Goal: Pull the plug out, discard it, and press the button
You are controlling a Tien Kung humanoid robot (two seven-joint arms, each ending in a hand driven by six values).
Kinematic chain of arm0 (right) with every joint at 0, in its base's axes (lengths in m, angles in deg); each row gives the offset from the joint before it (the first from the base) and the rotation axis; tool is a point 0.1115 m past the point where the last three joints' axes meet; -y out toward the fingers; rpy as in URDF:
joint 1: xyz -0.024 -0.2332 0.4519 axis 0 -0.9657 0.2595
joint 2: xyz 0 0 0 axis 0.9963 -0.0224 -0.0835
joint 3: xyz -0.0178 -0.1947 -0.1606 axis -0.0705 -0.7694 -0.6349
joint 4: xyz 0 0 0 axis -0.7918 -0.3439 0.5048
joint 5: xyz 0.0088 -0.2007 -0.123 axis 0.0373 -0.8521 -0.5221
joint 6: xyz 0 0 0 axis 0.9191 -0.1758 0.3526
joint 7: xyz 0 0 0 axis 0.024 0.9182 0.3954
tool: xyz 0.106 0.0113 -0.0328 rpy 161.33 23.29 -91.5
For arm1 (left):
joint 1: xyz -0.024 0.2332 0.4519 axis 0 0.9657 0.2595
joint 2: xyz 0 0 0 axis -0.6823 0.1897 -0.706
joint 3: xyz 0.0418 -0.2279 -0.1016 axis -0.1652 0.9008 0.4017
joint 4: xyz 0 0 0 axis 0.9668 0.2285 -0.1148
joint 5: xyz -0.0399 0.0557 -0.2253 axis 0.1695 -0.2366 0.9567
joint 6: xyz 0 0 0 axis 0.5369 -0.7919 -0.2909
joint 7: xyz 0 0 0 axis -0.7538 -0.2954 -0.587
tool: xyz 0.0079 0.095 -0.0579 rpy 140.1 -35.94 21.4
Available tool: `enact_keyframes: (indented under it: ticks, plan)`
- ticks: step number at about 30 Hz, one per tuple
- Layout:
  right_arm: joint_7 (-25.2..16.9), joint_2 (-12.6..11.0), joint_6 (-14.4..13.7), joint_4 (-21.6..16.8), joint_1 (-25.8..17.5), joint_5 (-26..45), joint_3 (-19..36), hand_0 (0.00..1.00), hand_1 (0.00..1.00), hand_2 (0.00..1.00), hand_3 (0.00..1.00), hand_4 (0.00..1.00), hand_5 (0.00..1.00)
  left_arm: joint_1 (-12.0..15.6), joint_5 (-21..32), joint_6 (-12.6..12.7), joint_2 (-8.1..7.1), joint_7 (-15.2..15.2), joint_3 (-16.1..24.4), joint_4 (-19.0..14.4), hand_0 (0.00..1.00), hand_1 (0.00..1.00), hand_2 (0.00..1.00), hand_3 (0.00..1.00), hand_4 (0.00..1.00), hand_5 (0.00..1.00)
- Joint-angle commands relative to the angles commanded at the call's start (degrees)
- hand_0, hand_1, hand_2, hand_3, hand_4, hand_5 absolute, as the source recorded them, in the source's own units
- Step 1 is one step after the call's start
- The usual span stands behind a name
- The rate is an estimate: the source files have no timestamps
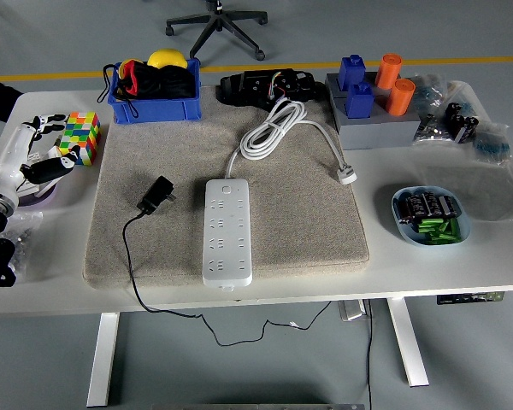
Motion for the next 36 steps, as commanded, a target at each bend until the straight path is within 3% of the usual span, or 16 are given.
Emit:
enact_keyframes:
  ticks: [11, 18, 36]
  plan:
    - [0.5, -0.9, 0.2, 0.0, 2.2, 0.4, -2.6, 0.739, 0.66, 0.644, 0.614, 0.658, 0.482, -2.2, -0.1, 0.2, -0.99, 0.2, 1.0, 0.0, 0.871, 0.876, 0.809, 0.839, 0.643, 0.212]
    - [0.6, -0.8, 0.1, 0.0, 0.7, 0.1, -2.0, 0.739, 0.66, 0.644, 0.614, 0.658, 0.482, -0.7, -0.3, 0.1, -0.62, 0.2, 1.7, -0.7, 0.871, 0.876, 0.808, 0.838, 0.643, 0.217]
    - [0.5, -0.6, 0.2, 0.0, 1.0, 0.2, -2.3, 0.74, 0.66, 0.644, 0.614, 0.659, 0.482, -0.4, -0.1, -0.2, -0.85, 0.6, 1.6, -1.3, 0.869, 0.872, 0.805, 0.835, 0.644, 0.228]
